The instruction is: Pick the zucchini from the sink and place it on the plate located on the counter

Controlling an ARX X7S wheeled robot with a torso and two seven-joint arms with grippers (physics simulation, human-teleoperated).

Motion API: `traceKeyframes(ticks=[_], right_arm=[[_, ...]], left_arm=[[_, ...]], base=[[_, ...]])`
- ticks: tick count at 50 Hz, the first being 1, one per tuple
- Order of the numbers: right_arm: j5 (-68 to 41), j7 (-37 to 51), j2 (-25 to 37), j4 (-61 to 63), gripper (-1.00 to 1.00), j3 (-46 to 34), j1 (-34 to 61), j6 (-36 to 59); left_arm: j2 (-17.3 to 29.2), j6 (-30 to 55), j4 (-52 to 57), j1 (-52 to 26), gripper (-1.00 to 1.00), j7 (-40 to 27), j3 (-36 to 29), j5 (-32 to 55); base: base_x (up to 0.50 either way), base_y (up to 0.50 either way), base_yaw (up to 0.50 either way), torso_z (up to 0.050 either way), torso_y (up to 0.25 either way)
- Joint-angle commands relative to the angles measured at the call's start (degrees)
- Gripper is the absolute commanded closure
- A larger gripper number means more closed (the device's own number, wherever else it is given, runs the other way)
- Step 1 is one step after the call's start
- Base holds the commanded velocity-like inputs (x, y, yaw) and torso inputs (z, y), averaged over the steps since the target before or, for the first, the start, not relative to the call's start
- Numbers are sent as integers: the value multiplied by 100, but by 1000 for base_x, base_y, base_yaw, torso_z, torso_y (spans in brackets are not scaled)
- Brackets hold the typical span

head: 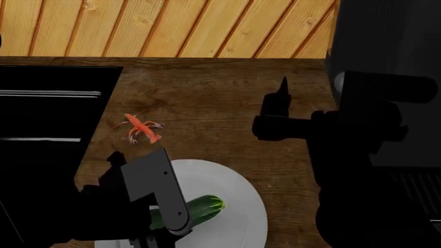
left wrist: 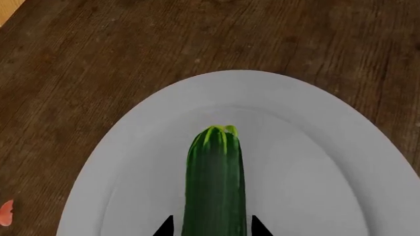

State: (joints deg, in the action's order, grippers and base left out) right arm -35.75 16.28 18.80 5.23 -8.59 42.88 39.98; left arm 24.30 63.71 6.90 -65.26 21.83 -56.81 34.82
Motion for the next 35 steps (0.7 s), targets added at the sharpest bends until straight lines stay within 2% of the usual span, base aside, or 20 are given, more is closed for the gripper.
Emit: traceKeyframes(ticks=[1, 5, 6, 20, 35], right_arm=[[-33, 16, 41, 38, -100, 21, -57, -12], [-34, 7, 39, 30, -100, 12, -71, -38], [-41, 13, 36, 40, -100, 12, -75, -33], [-89, 52, 57, 96, -100, 12, -77, 0], [-130, 104, 51, 140, -100, -32, 19, 79]], left_arm=[[-37, -50, -66, 49, 100, -78, -72, 3], [-23, -28, -61, 30, 100, -95, -42, 19], [-9, -44, -53, 39, -100, -97, -67, 0], [-6, -90, -28, -48, -100, -103, -48, -11], [40, 262, 279, -468, -100, -224, 816, 520]], base=[[0, 0, 0, 0, 0], [0, 0, 0, 0, 0], [0, 0, 0, 0, 0], [0, 0, 0, 0, 0], [0, 0, 0, 0, 0]])
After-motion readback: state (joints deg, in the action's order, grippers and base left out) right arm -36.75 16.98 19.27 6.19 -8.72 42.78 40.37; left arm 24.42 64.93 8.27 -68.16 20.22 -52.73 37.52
